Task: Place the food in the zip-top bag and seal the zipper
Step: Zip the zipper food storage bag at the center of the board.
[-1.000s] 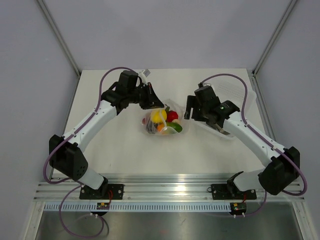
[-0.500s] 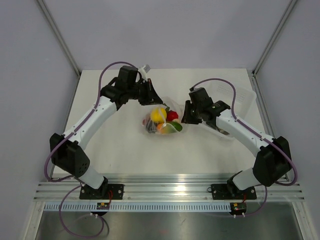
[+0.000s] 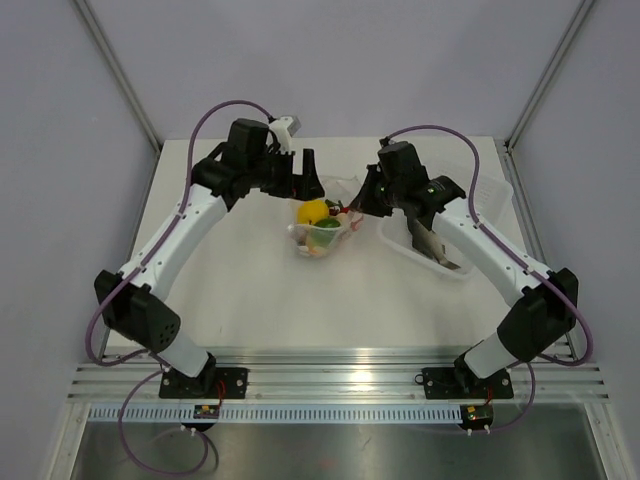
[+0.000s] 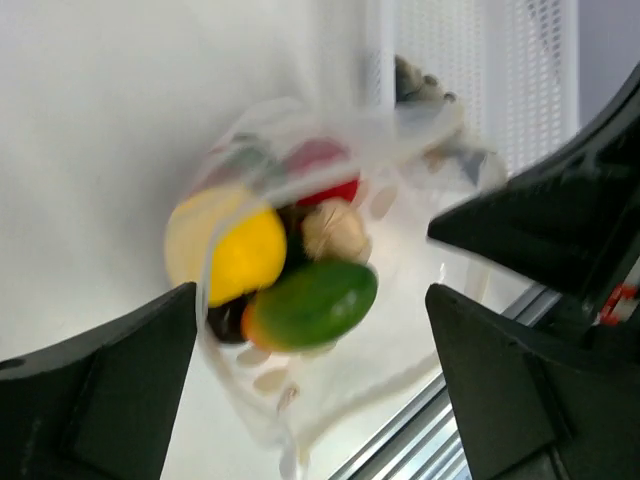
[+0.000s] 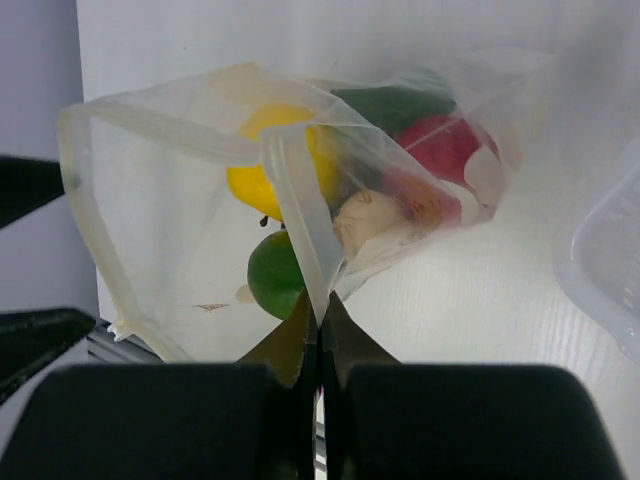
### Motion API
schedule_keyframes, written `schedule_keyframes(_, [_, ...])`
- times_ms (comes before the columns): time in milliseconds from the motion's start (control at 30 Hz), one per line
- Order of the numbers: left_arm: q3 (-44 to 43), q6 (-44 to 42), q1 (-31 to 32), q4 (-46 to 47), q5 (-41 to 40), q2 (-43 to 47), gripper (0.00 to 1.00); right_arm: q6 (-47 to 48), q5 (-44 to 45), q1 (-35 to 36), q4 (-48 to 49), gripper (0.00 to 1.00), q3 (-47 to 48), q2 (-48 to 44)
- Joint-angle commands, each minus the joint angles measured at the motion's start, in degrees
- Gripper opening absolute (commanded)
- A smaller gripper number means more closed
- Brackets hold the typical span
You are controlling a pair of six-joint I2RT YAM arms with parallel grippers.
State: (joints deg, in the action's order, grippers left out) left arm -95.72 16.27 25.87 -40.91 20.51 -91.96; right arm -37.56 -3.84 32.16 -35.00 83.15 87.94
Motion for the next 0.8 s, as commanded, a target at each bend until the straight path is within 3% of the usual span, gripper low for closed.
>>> schedule_keyframes(0, [6.75, -7.30, -0.47, 3.89, -7.06, 11.35, 0.98, -3.13, -1.52, -1.22, 1.07, 0.00, 3.33, 2.32])
schedule_keyframes(300, [42.70, -7.40, -0.73, 29.19, -12.33, 36.73, 0.85, -4.54, -5.83, -1.67, 3.36, 0.00, 2.45, 4.17])
schedule_keyframes(500, [62.90, -11.25, -0.64, 52.74, -9.80, 45.46, 0.80, -4.45, -6.80, -2.02, 3.63, 0.00, 2.63, 4.34])
schedule_keyframes(567, [65.83, -13.10, -0.64, 58.62, -8.39, 46.61, 0.79, -4.36, -7.06, -2.02, 3.71, 0.00, 2.71, 4.17])
schedule_keyframes(767, [69.53, -13.46, -0.64, 64.01, -5.84, 43.02, 0.82, -4.27, -8.12, -2.19, 4.15, 0.00, 2.71, 4.78])
